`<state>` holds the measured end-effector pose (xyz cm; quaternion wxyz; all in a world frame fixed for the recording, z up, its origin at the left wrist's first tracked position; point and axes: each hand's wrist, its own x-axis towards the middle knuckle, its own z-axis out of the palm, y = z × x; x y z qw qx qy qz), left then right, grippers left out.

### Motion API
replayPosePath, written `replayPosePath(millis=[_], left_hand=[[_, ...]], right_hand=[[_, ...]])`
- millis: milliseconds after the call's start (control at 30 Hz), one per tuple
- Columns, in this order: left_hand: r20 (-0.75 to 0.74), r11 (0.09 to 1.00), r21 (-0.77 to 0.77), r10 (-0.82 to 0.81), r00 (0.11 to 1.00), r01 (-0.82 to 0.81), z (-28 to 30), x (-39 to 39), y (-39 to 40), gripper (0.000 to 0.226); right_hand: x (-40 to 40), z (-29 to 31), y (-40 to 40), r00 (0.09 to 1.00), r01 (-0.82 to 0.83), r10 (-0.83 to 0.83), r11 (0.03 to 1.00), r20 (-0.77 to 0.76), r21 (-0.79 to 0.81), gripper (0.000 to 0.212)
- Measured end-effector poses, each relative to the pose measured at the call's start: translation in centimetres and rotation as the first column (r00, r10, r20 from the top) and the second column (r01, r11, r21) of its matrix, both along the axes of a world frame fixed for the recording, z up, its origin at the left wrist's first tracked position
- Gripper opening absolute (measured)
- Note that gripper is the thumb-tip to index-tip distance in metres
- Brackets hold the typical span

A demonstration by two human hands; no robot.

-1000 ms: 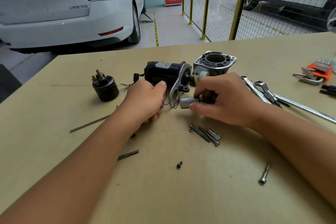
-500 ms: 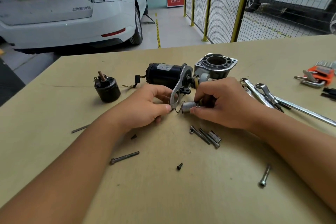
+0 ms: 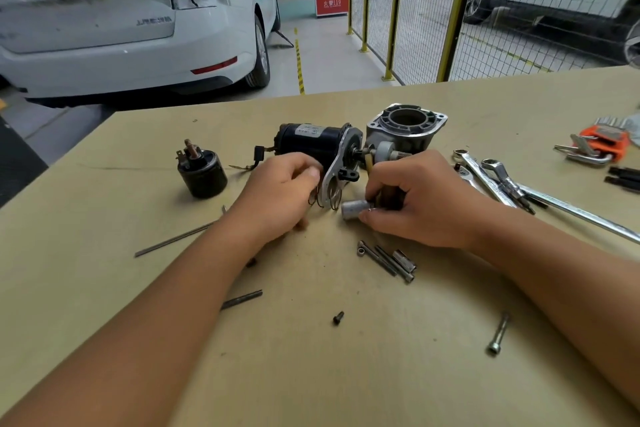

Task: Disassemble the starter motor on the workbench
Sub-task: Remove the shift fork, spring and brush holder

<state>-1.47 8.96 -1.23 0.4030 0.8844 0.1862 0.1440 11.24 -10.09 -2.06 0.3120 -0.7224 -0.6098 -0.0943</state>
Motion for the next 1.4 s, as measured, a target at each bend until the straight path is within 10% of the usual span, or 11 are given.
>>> replayPosePath(millis=[133,433,667,967,1200,1400], left_hand=[[-0.07,0.952,-0.242,-0.209,0.975,0.187,0.5,-1.1,1.3,0.06],[0.037,0.99,-0.13,-0.046,0.998,0.051,-0.1,-0.6,1.0,0.014],[0.091,0.987,0.119,0.095,0.991,-0.105,-1.0,-0.3,1.5,0.024],[-0.058,0.932,0.355,-0.064,0.996,0.08,-0.4,-1.1,2.4,0.024],[0.282,0.905,0.402,0.025,0.959,-0.142,0.4,-1.8,1.8,0.038],[0.049,0.808,0.587,0.023,0.999,-0.047,0.0,-1.1,-1.8,0.033]], right_hand=[[0.1,0.0,0.0,1.0,0.003,-0.003,1.0,-0.011,0.009,0.017],[0.1,-0.1,0.1,1.0,0.006,-0.006,1.0,-0.02,0.009,0.025],[0.1,-0.2,0.2,1.0,0.026,-0.026,1.0,-0.017,-0.005,0.018],[-0.1,1.0,-0.3,1.0,-0.006,0.008,0.995,0.016,-0.098,0.022],[0.8,1.8,-0.8,0.918,0.397,-0.372,0.849,-0.139,0.349,0.015],[1.3,2.2,-1.5,0.858,0.511,-0.514,0.852,0.003,-0.112,0.048]])
